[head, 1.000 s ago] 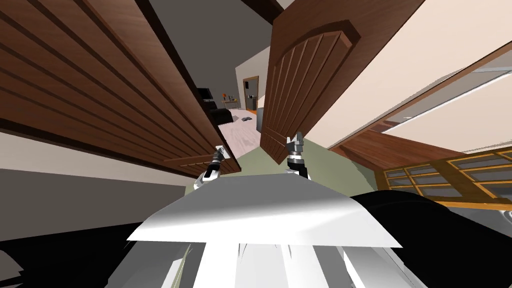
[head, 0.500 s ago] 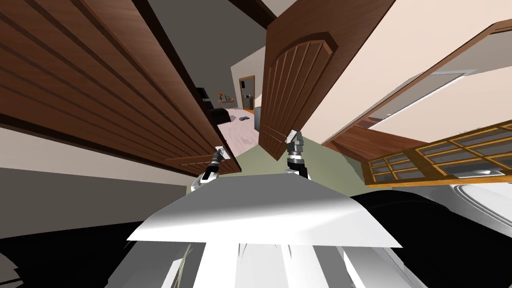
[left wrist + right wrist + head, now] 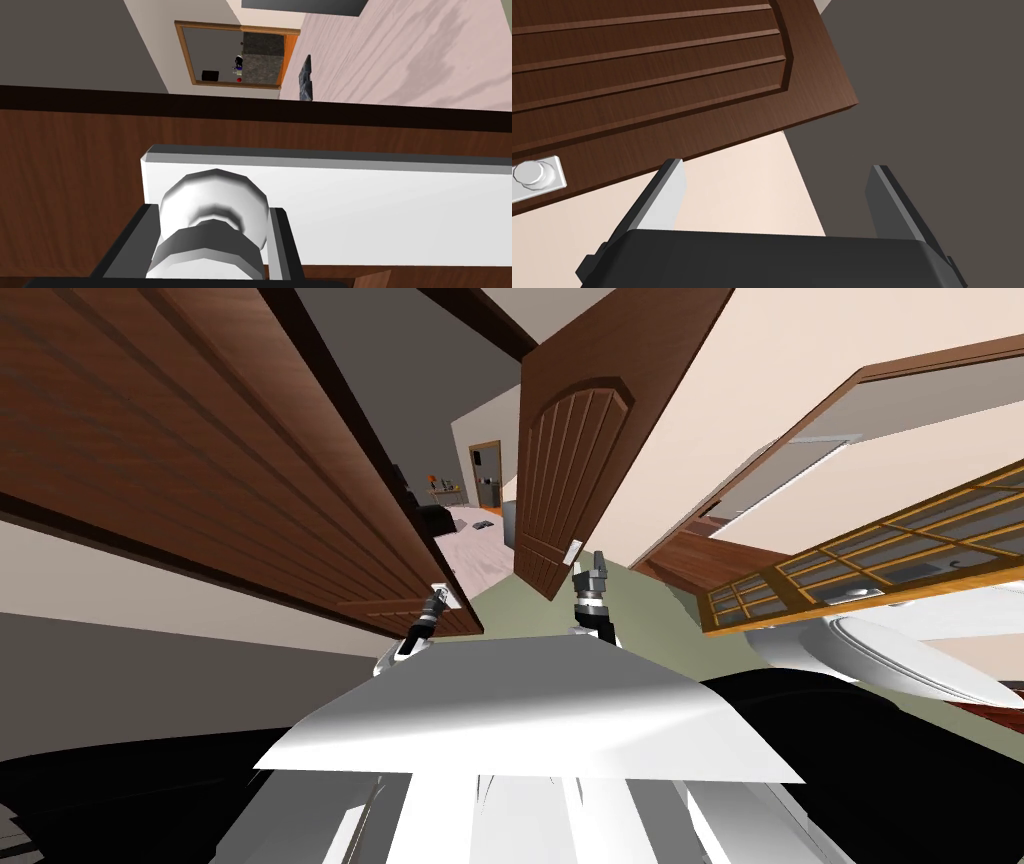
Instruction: Pull the door open
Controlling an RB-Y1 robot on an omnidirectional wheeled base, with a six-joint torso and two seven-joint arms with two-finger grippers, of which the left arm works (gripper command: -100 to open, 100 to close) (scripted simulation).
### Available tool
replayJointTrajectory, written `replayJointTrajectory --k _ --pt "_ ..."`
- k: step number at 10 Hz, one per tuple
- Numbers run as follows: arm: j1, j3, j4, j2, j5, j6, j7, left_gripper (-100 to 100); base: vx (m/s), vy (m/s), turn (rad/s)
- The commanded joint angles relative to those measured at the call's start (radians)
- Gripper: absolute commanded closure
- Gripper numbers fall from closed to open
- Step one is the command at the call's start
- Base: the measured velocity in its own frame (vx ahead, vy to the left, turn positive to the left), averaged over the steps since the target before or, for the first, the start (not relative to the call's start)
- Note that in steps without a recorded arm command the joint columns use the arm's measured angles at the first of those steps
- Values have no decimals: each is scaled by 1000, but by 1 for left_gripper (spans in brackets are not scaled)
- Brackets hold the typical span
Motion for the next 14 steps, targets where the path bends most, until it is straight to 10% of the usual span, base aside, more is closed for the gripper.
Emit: replayJointTrajectory --k 1,9,12,14 --pt "0 0 0 0 0 0 0 100 -99 37 -41" --pt "88 -42 -22 101 5 -110 68 100 -181 80 -128" --pt "100 -53 -26 110 4 -123 74 100 -159 39 -59" --pt "127 -62 -5 142 3 -176 95 100 -65 22 -39"
